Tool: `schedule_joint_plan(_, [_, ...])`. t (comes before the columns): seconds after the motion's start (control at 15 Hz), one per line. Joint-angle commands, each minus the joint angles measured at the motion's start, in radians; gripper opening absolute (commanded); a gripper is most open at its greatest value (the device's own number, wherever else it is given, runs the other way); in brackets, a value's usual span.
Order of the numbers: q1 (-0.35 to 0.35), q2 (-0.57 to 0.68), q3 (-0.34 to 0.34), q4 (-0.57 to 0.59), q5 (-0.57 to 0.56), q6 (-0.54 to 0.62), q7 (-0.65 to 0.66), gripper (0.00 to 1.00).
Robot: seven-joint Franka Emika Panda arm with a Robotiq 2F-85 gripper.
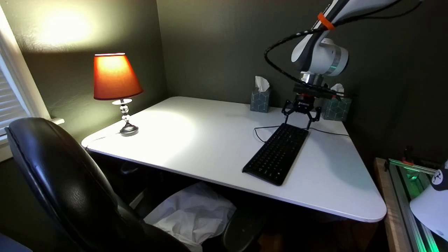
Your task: Press a key on the keyboard.
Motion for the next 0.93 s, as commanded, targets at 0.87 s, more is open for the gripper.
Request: schedule_joint_plan(0.87, [0.054, -0.25, -0.019, -0.195, -0.543, 0.145, 0.413, 1.0])
